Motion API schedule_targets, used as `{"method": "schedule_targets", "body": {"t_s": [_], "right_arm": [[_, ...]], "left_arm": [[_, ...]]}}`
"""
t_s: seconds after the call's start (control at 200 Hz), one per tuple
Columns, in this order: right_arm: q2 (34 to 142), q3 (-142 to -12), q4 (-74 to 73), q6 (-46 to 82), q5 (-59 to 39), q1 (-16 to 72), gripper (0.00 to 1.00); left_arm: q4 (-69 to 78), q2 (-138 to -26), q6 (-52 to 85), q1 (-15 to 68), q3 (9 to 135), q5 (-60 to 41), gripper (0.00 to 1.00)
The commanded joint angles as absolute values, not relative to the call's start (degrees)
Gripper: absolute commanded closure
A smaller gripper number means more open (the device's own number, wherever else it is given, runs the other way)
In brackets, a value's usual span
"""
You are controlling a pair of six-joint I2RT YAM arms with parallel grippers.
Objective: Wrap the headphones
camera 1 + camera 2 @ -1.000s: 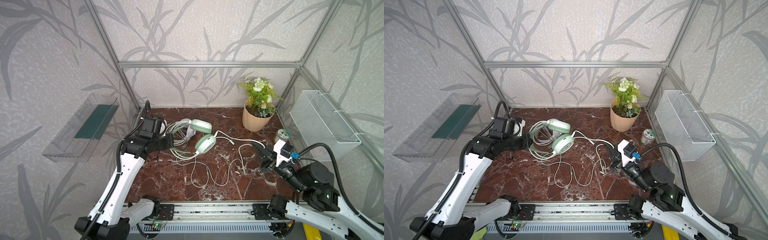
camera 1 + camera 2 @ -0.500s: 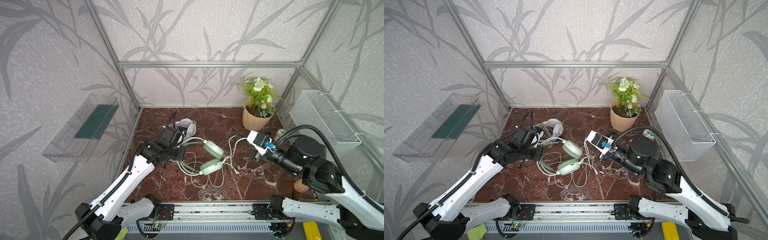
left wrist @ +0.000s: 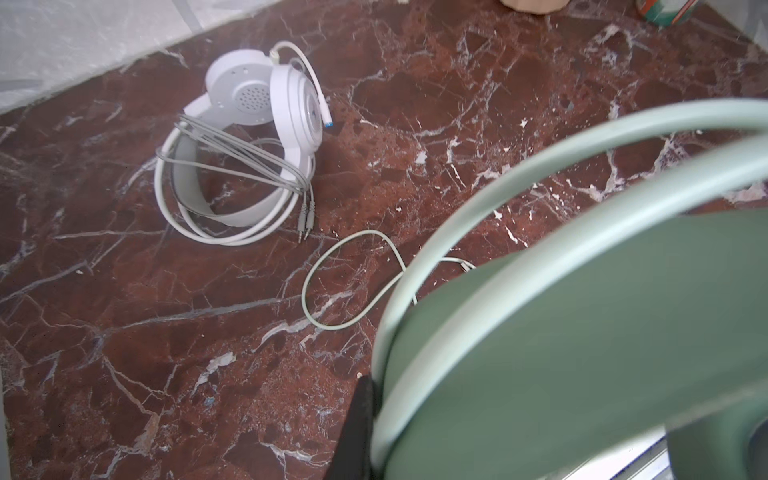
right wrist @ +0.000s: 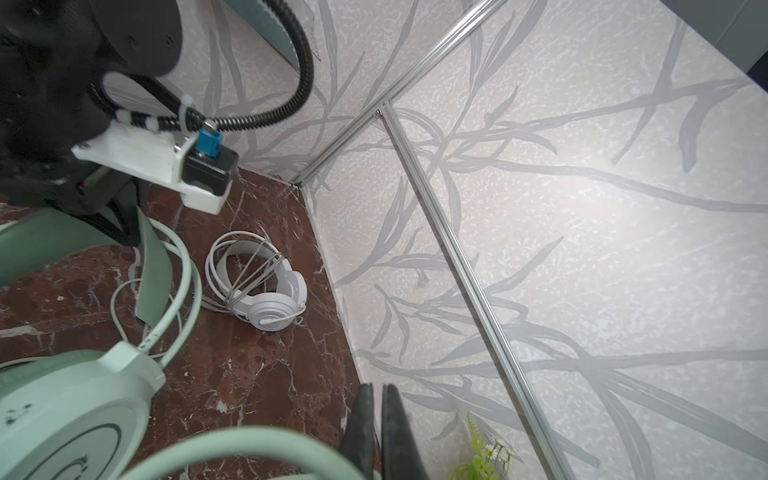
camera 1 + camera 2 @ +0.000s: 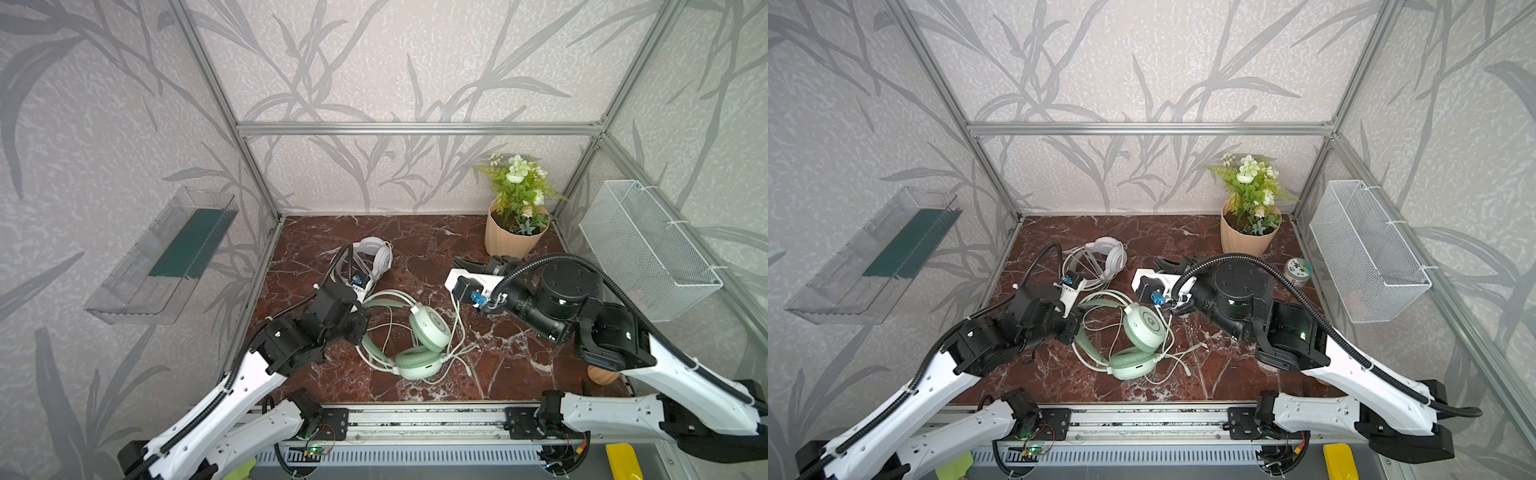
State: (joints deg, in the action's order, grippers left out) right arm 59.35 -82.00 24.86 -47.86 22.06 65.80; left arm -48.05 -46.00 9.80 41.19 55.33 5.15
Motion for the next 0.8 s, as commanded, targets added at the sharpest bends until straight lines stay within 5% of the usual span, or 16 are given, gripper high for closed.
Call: {"method": "schedule_targets", "body": {"t_s": [0.0, 0.21, 0.545, 0.67, 0.795], "right_arm": [[59.1, -82.8, 19.4, -47.7, 21.9, 66.1, 1.0], [64.5, -86.2, 19.7, -46.1, 17.6, 66.2, 1.0], [71.0, -89.7, 5.6, -52.4, 29.3, 61.3, 1.0], [67.6, -90.7, 8.3, -45.4, 29.0, 62.4, 1.0], [62.0, -89.1, 17.2, -33.9, 16.7, 62.9, 1.0]], "left_arm": [[-42.7, -42.1, 9.2, 41.6, 53.8, 3.5, 1.0], [-41.0, -41.4, 10.6, 41.8, 51.3, 0.2, 1.0], [-39.3, -40.4, 11.4, 42.5, 49.4, -3.1, 1.0], [-41.6, -40.2, 13.0, 42.5, 50.2, 10.2, 1.0], [-45.5, -40.3, 16.7, 41.6, 52.4, 26.7, 1.0]]}}
